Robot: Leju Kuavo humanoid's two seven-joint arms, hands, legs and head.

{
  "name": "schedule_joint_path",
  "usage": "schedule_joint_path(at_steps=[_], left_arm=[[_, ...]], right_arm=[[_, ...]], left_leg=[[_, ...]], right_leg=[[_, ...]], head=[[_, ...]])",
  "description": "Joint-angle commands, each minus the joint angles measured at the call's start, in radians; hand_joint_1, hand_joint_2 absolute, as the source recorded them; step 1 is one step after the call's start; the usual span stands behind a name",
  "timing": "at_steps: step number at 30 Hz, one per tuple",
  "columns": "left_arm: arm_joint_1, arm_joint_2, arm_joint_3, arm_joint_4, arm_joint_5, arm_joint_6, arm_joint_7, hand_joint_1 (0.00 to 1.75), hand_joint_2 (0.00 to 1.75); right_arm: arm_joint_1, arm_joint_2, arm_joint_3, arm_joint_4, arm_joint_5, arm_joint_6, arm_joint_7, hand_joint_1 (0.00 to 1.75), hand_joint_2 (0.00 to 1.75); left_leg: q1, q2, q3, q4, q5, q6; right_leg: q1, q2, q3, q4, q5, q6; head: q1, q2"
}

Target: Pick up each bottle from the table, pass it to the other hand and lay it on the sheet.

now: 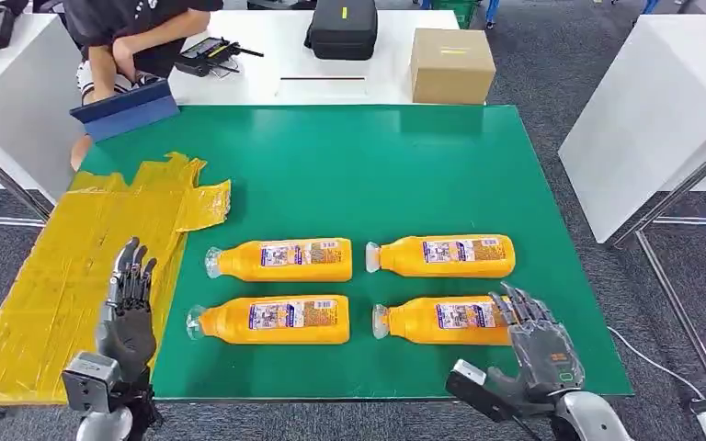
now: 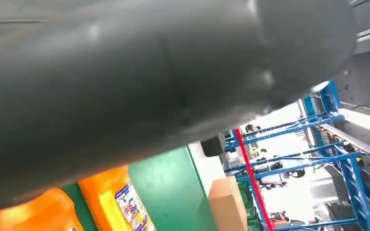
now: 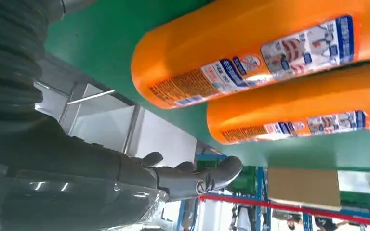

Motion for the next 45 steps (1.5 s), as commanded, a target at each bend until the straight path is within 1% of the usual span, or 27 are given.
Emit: schedule_joint_path(at_steps=[1, 2, 3, 12, 20, 21, 26, 28, 29, 30, 45], left_arm=[[-0.040, 0.009, -0.009, 0.074, 0.001, 0.000, -0.007, 0.00, 0.00], [-0.039, 0.008, -0.010, 0.074, 0.001, -0.001, -0.005, 0.00, 0.00], [-0.039, 0.009, -0.011, 0.074, 0.001, -0.001, -0.005, 0.00, 0.00], [-0.038, 0.011, -0.012, 0.077, 0.003, -0.001, -0.003, 0.00, 0.00], [-0.022, 0.015, -0.009, 0.073, 0.006, 0.006, -0.004, 0.00, 0.00], [-0.020, 0.015, -0.007, 0.071, 0.007, 0.007, -0.004, 0.00, 0.00], [-0.016, 0.014, -0.004, 0.069, 0.006, 0.007, -0.004, 0.00, 0.00], [-0.017, 0.013, -0.004, 0.073, 0.006, 0.007, -0.004, 0.00, 0.00], [-0.017, 0.013, -0.003, 0.075, 0.006, 0.007, -0.004, 0.00, 0.00], [-0.017, 0.012, -0.003, 0.075, 0.006, 0.007, -0.004, 0.00, 0.00], [-0.025, 0.010, -0.007, 0.084, 0.006, 0.006, -0.004, 0.00, 0.00]], right_arm=[[-0.059, 0.029, -0.003, 0.137, -0.012, 0.032, -0.012, 0.00, 1.75], [-0.072, 0.033, 0.002, 0.155, -0.013, 0.035, -0.014, 0.00, 1.75], [-0.080, 0.036, 0.006, 0.168, -0.014, 0.036, -0.014, 0.00, 1.75], [-0.088, 0.036, 0.010, 0.180, -0.014, 0.039, -0.015, 0.00, 1.75], [-0.157, 0.040, 0.047, 0.260, -0.015, 0.055, -0.038, 0.00, 1.75], [-0.167, 0.039, 0.052, 0.269, -0.014, 0.056, -0.039, 0.00, 1.75], [-0.203, 0.036, 0.063, 0.313, -0.015, 0.065, -0.045, 0.00, 1.75], [-0.222, 0.035, 0.066, 0.339, -0.017, 0.069, -0.048, 0.00, 1.75], [-0.237, 0.035, 0.071, 0.356, -0.019, 0.071, -0.050, 0.00, 1.75], [-0.246, 0.033, 0.073, 0.366, -0.021, 0.072, -0.051, 0.00, 1.75], [-0.267, 0.006, 0.093, 0.427, -0.040, 0.084, -0.052, 0.00, 1.75]], left_leg=[[0.001, 0.001, 0.003, -0.001, 0.000, -0.003], [0.001, 0.001, 0.002, -0.001, 0.000, -0.002], [0.001, 0.001, 0.004, -0.002, -0.001, -0.004], [0.001, 0.001, 0.003, -0.001, 0.000, -0.003], [0.001, 0.003, 0.005, -0.002, -0.001, -0.004], [0.001, 0.002, 0.003, -0.001, 0.000, -0.003], [0.001, 0.004, 0.005, -0.001, -0.002, -0.004], [0.001, 0.002, 0.002, -0.001, 0.000, -0.002], [0.001, 0.003, 0.004, -0.001, -0.001, -0.003], [0.001, 0.002, 0.003, -0.001, 0.000, -0.002], [0.001, 0.001, 0.003, -0.001, -0.001, -0.003]], right_leg=[[0.001, 0.000, 0.003, -0.002, 0.000, -0.001], [0.001, 0.000, 0.002, -0.001, 0.000, -0.001], [0.001, 0.000, 0.004, -0.002, 0.000, -0.001], [0.001, 0.000, 0.003, -0.002, 0.000, -0.001], [0.001, 0.002, 0.005, -0.002, 0.000, -0.002], [0.001, 0.001, 0.003, -0.002, 0.000, -0.001], [0.001, 0.003, 0.005, -0.002, 0.000, -0.002], [0.001, 0.002, 0.002, -0.002, 0.000, -0.001], [0.001, 0.003, 0.004, -0.002, 0.000, -0.001], [0.001, 0.002, 0.003, -0.002, 0.000, -0.001], [0.001, 0.001, 0.004, -0.002, 0.000, -0.001]], head=[[0.000, 0.000], [0.000, 0.000], [0.000, 0.000], [0.000, 0.000], [0.000, 0.000], [0.000, 0.000], [0.000, 0.000], [0.000, 0.000], [0.000, 0.000], [0.000, 0.000], [0.000, 0.000]])
